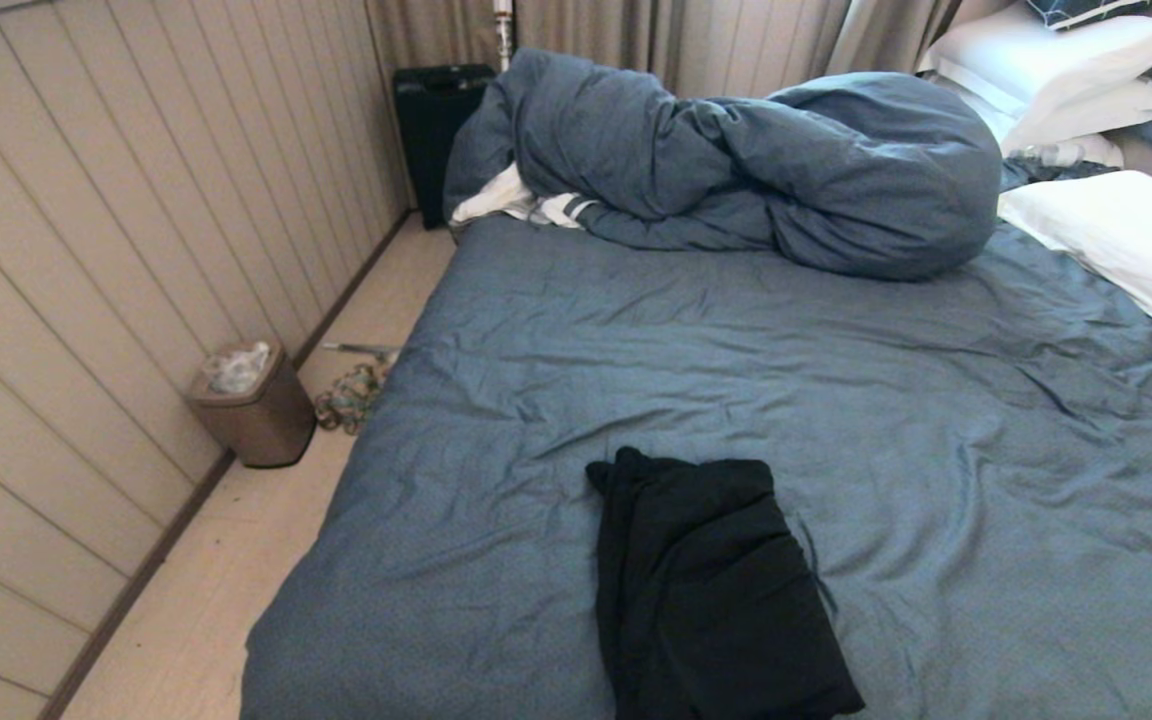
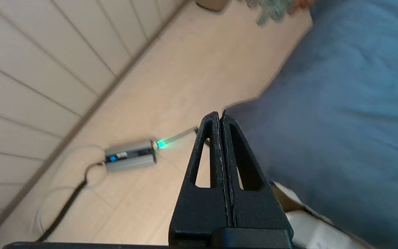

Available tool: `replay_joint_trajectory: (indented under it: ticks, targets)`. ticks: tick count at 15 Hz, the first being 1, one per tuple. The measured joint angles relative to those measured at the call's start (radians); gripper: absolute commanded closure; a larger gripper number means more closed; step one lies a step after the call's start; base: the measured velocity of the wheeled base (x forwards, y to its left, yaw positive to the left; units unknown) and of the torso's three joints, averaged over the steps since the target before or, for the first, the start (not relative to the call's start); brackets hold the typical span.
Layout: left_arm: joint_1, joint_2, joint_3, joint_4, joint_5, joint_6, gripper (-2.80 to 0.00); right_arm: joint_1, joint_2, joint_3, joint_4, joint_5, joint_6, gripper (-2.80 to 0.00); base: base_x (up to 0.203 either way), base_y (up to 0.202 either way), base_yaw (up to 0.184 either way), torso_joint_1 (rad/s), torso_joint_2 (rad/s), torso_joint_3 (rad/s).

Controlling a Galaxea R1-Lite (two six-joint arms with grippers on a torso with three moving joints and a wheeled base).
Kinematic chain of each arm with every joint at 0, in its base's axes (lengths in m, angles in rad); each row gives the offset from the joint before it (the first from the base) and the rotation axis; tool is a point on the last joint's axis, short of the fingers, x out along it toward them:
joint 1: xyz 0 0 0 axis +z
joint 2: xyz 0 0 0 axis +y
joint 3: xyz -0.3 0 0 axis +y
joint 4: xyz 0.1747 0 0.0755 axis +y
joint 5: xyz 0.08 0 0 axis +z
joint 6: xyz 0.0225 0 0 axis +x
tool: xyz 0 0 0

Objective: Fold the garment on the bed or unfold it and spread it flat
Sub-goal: Unford the black T-shirt

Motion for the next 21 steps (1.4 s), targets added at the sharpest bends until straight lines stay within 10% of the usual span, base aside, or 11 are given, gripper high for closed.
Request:
replay_joint_trajectory:
  ticks: [6, 12, 21]
  targets:
    - [0.064, -0.194, 0.343, -0.276, -0.265, 0.143, 0.0, -0.019, -0.209, 0.134, -0.121, 0.223, -0.081, 0.0, 0.0, 0.0, 0.0, 0.0, 0.0, 0.0]
    - [0.077, -0.245, 0.584, -0.529, -0.542, 0.185, 0.0, -0.019, -0.24, 0.264, -0.185, 0.037, -0.091, 0.0, 0.0, 0.0, 0.0, 0.0, 0.0, 0.0]
    - [-0.049, -0.183, 0.627, -0.652, -0.577, 0.257, 0.0, -0.022, -0.237, 0.319, -0.167, -0.227, -0.089, 0.0, 0.0, 0.0, 0.0, 0.0, 0.0, 0.0]
